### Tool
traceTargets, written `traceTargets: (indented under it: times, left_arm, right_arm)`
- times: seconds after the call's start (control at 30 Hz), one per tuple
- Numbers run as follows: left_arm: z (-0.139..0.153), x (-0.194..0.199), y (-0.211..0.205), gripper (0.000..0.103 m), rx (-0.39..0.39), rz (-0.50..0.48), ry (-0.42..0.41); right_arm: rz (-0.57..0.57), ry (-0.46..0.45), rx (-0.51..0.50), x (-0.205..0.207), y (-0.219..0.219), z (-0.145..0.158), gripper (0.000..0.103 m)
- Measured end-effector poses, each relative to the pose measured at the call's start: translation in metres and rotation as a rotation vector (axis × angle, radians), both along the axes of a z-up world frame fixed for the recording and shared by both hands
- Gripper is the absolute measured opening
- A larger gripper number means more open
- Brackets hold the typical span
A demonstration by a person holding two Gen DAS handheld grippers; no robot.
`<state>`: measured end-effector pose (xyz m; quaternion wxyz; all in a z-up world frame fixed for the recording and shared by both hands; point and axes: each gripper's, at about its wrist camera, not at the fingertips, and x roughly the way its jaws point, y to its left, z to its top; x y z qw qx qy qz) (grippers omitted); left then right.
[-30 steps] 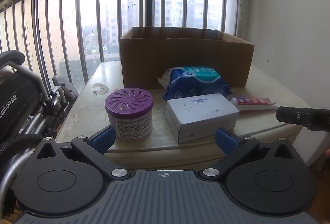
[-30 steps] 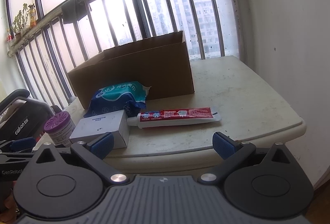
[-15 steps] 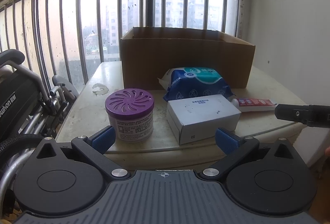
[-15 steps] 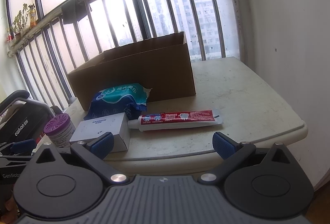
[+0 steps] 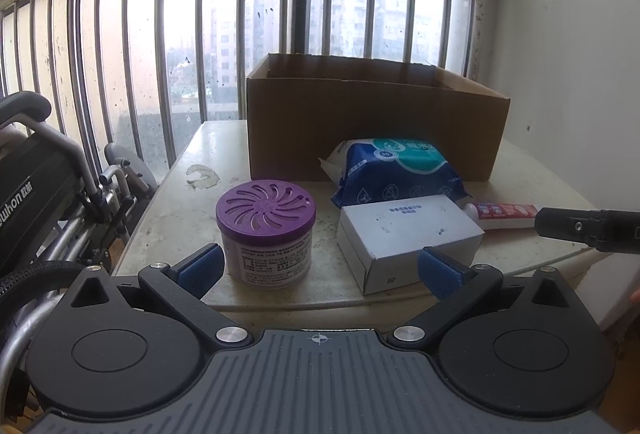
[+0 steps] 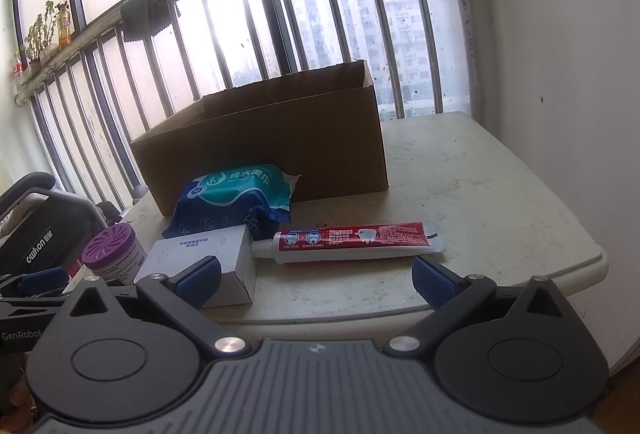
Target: Organize objects
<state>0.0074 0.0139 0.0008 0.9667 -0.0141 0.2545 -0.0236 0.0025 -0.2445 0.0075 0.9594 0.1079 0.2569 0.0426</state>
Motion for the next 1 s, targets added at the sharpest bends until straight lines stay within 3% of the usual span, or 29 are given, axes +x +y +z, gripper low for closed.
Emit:
traceTargets:
  times: [1.0]
  left_arm:
    - [-0.001,0.010,0.010,0.103,-0.026,0.003,0.005]
  right_arm:
    - [0.007,0.004,0.000,0.015,0.004,0.002,0.103]
